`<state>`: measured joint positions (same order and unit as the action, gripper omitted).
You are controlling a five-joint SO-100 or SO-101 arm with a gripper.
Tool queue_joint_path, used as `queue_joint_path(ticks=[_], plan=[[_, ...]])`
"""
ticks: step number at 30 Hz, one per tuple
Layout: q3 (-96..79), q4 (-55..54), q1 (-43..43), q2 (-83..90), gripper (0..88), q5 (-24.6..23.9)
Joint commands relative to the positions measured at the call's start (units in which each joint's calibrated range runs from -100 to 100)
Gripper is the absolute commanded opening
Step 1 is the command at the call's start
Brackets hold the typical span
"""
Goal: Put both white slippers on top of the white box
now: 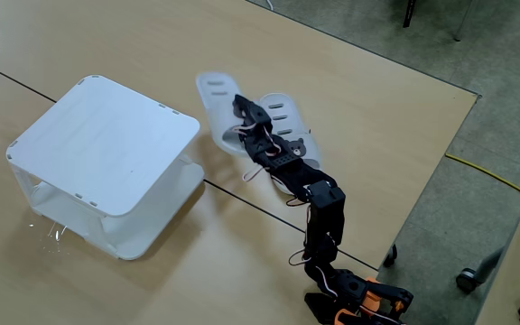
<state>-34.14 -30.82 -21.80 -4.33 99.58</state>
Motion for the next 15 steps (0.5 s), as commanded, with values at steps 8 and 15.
queue_joint_path(ticks=[8,15], plan=[[27.96,16.15,-0.41,10.43,0.7,0.42],[43.39,26.07,-0.49,9.76,0.7,0.42]])
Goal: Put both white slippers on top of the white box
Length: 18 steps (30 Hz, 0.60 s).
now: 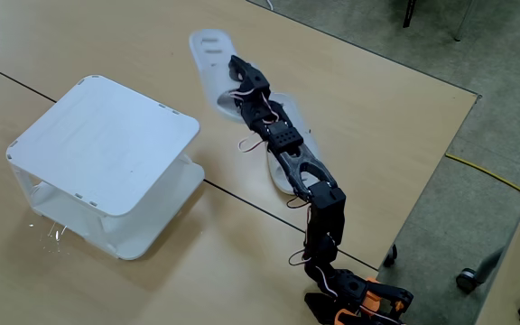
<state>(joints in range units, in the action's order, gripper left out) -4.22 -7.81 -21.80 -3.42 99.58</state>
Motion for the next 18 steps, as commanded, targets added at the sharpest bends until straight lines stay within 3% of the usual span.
queue_joint_path(ticks=[1,9,18], plan=[[15.36,4.79,-0.49,8.85,0.7,0.42],[19.60,7.47,5.35,8.77,0.7,0.42],[19.78,7.47,21.47,8.77,0.7,0.42]])
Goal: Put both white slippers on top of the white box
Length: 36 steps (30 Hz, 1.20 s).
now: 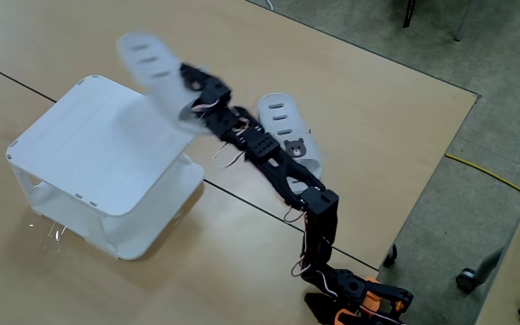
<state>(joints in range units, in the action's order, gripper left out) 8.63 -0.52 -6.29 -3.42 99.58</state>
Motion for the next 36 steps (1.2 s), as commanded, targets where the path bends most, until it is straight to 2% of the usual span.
queue_joint_path(ticks=[1,12,20,36], plan=[[7.03,0.17,7.69,8.77,0.7,0.42],[8.02,0.08,20.44,6.66,0.7,0.42],[25.34,0.08,20.60,-8.31,0.7,0.42],[40.50,-0.26,19.86,-29.10,0.7,0.42]])
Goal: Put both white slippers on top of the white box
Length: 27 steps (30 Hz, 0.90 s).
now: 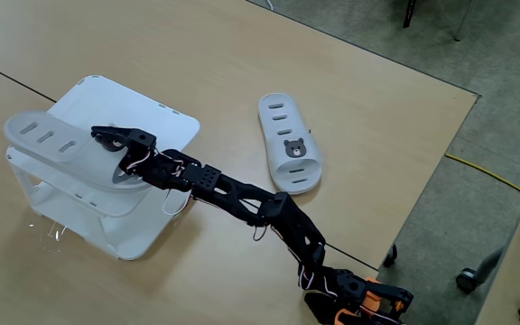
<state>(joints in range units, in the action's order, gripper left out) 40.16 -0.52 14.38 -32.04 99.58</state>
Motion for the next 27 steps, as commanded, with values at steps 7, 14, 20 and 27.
queue_joint_path(ticks=[7,14,20,27], plan=[[15.91,-0.35,-2.70,-7.55,0.7,0.42],[15.27,-0.35,-2.79,-8.30,0.8,0.42],[13.92,-0.43,-2.79,-9.23,22.0,0.42],[11.48,-0.35,-3.36,-9.15,23.2,0.42]])
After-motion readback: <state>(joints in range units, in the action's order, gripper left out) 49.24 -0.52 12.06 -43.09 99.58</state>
